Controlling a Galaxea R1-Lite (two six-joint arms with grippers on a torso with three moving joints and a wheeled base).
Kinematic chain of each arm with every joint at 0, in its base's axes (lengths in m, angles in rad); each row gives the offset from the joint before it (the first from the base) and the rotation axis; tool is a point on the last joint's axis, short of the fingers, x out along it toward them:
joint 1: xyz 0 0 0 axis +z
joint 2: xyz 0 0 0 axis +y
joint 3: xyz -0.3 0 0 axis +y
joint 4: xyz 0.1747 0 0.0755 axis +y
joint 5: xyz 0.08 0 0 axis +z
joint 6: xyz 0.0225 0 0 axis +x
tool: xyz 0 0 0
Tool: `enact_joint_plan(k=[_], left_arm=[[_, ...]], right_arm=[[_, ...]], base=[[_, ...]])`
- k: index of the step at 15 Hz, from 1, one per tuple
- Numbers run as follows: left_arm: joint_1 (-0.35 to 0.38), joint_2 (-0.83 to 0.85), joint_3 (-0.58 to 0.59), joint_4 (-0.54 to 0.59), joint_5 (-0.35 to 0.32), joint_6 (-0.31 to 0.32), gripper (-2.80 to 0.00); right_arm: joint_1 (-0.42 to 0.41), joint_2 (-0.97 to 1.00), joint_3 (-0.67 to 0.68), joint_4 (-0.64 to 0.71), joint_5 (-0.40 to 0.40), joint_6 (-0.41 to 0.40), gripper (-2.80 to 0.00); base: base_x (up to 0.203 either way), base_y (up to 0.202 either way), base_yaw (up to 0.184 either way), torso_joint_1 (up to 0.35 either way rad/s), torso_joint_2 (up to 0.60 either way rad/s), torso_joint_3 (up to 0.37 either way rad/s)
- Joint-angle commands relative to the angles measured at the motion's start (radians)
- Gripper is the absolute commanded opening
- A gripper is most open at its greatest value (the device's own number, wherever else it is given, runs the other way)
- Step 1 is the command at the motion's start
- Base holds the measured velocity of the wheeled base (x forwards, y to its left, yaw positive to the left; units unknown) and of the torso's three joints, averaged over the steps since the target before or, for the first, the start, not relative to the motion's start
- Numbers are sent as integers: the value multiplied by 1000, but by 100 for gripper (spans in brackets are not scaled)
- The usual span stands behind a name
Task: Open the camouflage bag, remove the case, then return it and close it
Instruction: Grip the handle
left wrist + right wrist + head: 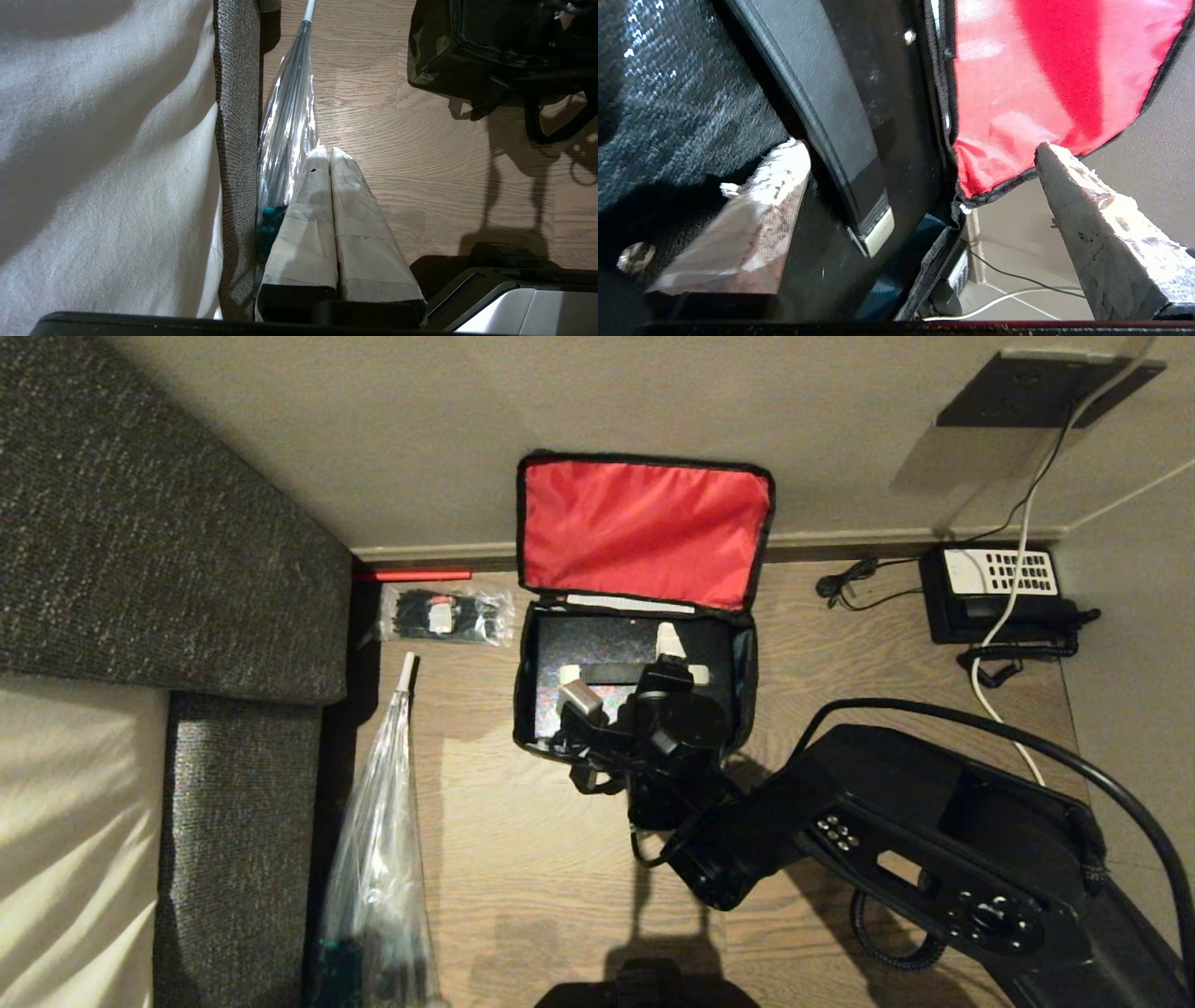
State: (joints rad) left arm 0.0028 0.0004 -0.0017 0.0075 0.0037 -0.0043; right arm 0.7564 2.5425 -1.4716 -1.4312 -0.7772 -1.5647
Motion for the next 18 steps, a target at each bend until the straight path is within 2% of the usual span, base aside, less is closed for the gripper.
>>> enact_joint_plan(k=[1,4,9,15,18], left_arm=[[0,0,0,0,-1,0,-280],[0,0,0,0,-1,0,-280],[0,0,0,0,1,0,-280],[0,0,0,0,0,0,-280],[0,0,1,0,-1,0,-280]], right_arm=[[-8,58,-44,-27,-2,-22,0],[-22,77,-71,-51,-1,-56,0],[-23,95,-79,-84,-2,-69,0],[-59,131,-192,-99,-4,-132,0],[-76,140,-262,-90,-4,-136,0]], base=[[0,0,0,0,0,0],[0,0,0,0,0,0],[0,0,0,0,0,0],[0,0,0,0,0,0],[0,0,0,0,0,0]])
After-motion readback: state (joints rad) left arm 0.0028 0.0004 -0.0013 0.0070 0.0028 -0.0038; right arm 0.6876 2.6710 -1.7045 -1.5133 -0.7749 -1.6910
